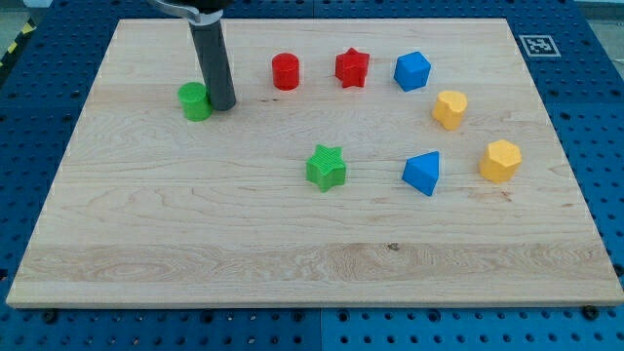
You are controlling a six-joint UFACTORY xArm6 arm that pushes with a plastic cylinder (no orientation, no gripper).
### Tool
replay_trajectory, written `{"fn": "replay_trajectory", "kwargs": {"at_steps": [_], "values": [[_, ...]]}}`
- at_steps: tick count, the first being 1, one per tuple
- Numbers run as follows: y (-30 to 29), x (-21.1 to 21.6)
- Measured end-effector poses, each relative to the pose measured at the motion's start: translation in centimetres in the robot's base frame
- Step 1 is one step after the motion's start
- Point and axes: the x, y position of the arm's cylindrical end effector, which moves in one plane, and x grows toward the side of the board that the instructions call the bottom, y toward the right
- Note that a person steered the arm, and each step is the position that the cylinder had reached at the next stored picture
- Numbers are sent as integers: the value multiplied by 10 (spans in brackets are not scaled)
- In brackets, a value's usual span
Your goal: Push green star closer to green circle
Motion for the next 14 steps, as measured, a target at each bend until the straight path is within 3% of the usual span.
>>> {"fn": "replay_trajectory", "kwargs": {"at_steps": [3, 4, 5, 7, 8, 10, 14], "values": [[-60, 3], [-24, 3], [46, 13], [187, 65], [202, 103], [192, 118], [75, 118]]}}
